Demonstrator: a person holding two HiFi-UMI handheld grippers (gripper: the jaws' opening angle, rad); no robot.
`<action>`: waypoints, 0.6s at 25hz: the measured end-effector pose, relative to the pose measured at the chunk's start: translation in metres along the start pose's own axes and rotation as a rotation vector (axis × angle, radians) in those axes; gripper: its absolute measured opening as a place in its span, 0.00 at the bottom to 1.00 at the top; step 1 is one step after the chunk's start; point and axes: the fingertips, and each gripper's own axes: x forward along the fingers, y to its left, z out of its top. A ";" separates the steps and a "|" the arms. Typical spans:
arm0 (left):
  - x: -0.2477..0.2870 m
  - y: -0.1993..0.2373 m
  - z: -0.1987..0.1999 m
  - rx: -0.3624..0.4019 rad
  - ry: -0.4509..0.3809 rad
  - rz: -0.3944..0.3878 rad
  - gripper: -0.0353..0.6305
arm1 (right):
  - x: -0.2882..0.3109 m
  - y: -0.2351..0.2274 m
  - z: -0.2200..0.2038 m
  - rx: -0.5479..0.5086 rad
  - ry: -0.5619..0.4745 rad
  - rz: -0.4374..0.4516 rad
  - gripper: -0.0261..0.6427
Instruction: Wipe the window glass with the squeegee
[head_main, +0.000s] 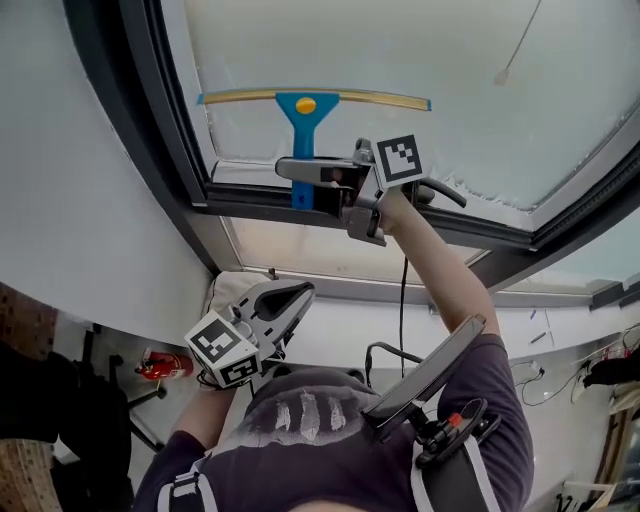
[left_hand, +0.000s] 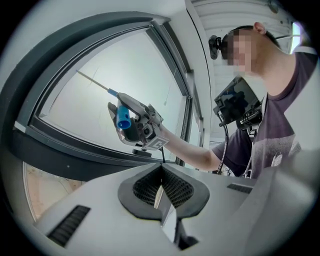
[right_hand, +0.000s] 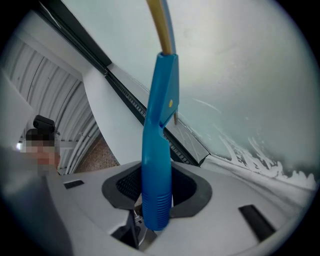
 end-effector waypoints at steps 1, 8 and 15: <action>-0.002 -0.001 0.000 -0.005 0.002 0.007 0.06 | -0.002 0.003 -0.006 0.005 0.010 -0.010 0.23; 0.002 -0.004 -0.004 -0.014 0.008 -0.008 0.06 | -0.036 0.039 -0.006 -0.077 0.038 -0.066 0.23; 0.047 -0.024 0.003 -0.001 0.011 -0.053 0.06 | -0.105 0.080 0.051 -0.206 -0.015 -0.119 0.23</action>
